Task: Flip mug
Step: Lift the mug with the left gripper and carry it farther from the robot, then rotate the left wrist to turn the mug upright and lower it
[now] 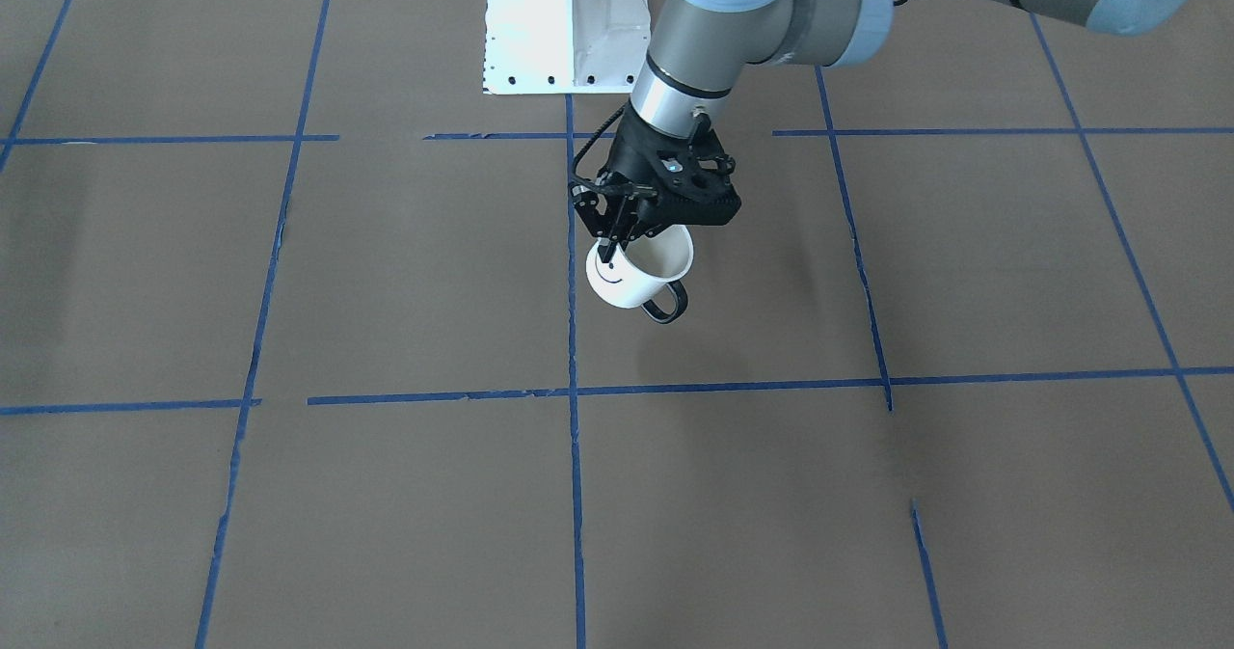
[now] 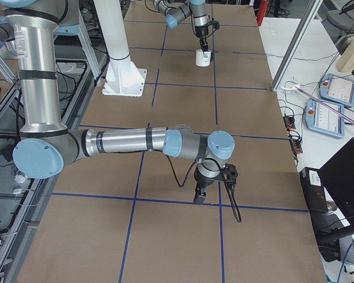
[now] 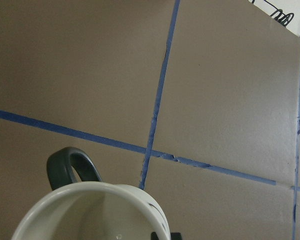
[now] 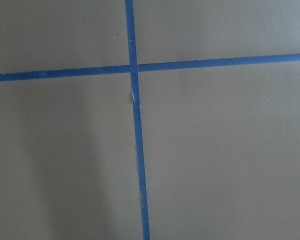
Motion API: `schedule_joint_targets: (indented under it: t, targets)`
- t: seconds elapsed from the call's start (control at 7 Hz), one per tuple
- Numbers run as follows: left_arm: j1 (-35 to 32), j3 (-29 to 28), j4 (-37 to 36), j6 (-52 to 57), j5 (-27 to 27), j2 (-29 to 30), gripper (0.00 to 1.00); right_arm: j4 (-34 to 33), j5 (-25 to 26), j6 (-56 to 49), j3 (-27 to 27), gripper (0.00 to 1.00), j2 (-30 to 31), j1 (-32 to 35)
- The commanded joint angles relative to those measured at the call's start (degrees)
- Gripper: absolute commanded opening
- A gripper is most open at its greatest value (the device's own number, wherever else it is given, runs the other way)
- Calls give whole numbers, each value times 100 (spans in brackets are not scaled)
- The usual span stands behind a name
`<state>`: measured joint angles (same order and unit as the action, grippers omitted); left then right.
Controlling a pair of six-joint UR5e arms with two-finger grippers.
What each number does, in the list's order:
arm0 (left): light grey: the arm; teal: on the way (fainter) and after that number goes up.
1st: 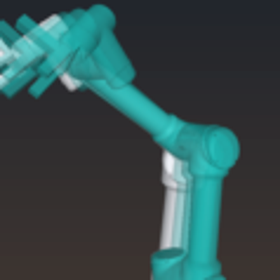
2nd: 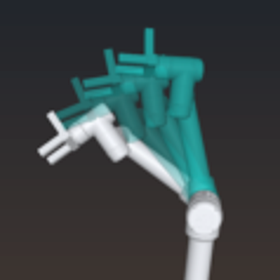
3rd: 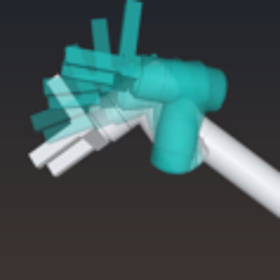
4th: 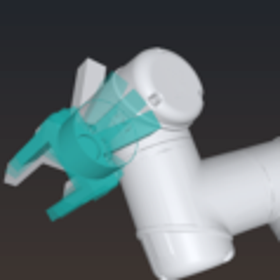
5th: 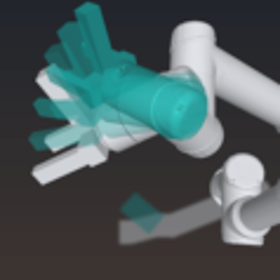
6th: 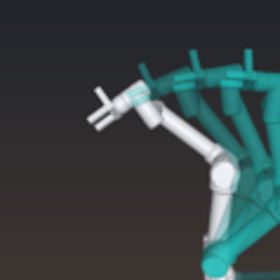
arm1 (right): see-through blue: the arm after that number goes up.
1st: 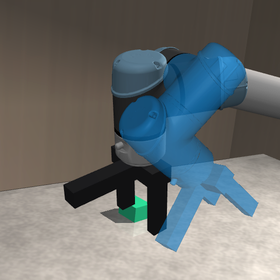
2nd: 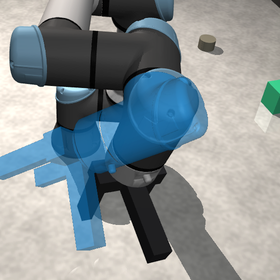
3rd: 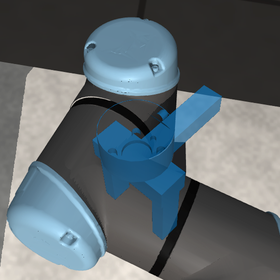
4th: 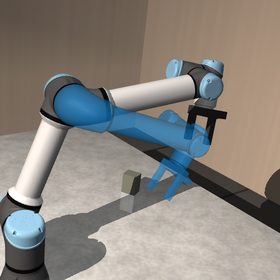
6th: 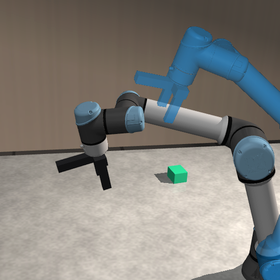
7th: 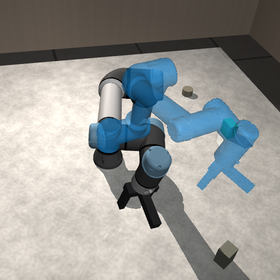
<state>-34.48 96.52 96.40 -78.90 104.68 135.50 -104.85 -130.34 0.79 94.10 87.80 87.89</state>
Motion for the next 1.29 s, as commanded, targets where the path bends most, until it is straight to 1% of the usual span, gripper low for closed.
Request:
schedule_joint_targets:
  t: [0.0,0.14,0.29,0.43,0.57,0.71,0.86,1.14]
  targets:
    - [571,-578,-787,531,-867,536,0,0,0,0,-6,100,0,0]
    - [617,-764,-798,664,-905,600,0,0,0,0,3,100,0,0]
    - [722,-827,-807,665,-967,618,0,0,0,0,3,100,0,0]
    - [793,-906,-1025,665,-1124,775,0,0,0,0,-6,100,0,0]
    - [802,-1116,-1123,665,-1125,985,0,0,0,0,3,100,0,0]
    - [924,-1179,-1124,665,-1143,1013,0,0,0,0,-6,100,0,0]
    - [1038,-1249,-1124,665,-1361,1022,0,0,0,0,-6,100,0,0]
    - [1074,-1311,-1115,665,-1372,1066,0,0,0,0,-6,100,0,0]
